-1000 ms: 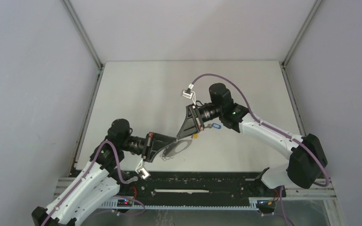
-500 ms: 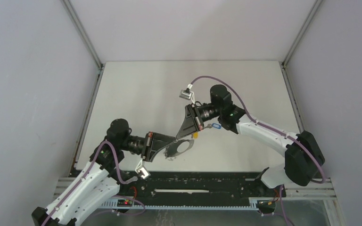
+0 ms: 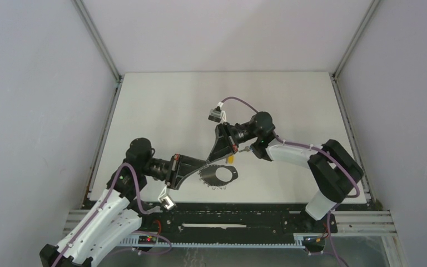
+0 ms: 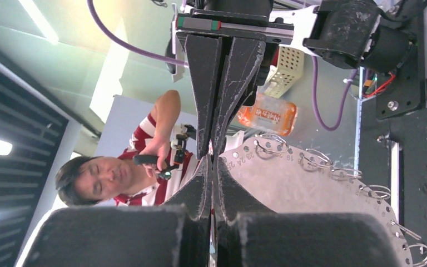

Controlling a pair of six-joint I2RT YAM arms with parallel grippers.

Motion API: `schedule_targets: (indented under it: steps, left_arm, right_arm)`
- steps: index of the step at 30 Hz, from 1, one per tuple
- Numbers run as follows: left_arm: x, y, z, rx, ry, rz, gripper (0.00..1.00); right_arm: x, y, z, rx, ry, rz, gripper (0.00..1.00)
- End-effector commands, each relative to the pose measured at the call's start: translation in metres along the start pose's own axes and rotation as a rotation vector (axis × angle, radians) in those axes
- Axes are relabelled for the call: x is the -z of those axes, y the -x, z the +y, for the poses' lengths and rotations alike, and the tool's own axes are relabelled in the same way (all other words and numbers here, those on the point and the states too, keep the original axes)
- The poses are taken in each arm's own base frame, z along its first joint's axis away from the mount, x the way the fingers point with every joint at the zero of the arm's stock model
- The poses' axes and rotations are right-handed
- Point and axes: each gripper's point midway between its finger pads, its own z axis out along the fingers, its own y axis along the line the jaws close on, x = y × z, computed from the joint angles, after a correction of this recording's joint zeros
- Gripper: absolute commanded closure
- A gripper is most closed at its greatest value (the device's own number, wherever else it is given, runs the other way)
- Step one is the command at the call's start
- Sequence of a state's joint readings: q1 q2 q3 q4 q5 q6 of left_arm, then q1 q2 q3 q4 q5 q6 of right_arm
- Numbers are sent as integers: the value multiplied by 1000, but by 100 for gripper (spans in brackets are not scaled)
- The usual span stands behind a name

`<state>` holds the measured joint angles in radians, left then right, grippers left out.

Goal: Put the keys on the keyring
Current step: Adjust the keyring.

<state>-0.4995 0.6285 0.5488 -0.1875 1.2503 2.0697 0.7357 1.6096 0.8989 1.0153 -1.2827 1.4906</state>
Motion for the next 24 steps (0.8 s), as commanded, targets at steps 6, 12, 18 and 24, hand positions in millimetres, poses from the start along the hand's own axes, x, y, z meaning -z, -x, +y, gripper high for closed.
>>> schedule_targets:
  steps: [6,12,18,24]
  left_arm:
    - [8,-28,36,-705,-72,117,98]
    - [13,-38,24,-648,-137,156,85]
    - [16,-42,17,-619,-176,180,72]
    - [19,-46,8,-576,-222,199,63]
  right_arm:
    - [-2,2,31,41,136,-42,100]
    - [5,10,31,53,128,-76,100]
    - [8,11,25,56,107,-88,100]
    - [11,13,28,83,95,-98,100]
